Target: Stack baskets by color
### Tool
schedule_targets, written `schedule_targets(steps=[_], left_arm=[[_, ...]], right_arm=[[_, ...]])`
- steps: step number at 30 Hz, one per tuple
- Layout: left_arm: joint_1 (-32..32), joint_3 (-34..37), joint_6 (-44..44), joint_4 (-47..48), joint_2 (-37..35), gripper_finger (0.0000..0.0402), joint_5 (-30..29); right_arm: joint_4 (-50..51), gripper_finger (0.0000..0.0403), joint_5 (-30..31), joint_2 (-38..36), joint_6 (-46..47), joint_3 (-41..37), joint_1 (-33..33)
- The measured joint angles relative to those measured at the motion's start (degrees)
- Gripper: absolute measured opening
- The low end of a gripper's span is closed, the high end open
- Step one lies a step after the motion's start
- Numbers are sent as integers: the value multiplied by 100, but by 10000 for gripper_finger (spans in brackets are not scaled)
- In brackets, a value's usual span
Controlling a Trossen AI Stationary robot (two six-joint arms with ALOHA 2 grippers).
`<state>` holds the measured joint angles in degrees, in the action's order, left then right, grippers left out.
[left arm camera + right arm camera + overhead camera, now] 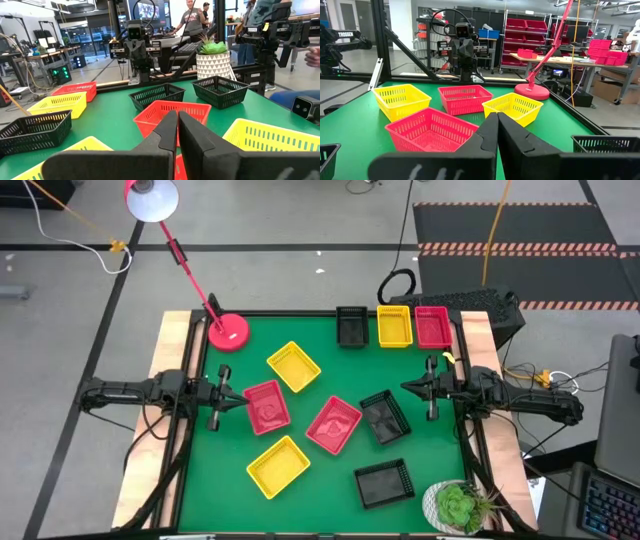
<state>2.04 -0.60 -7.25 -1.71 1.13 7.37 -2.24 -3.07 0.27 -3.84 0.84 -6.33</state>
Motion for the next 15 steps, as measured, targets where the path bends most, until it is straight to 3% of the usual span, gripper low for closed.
schedule_targets(steps=[15], left_arm=[[0,-2,0,1,-1,19,-1]], right_arm=[[-1,0,5,1,6,2,0]])
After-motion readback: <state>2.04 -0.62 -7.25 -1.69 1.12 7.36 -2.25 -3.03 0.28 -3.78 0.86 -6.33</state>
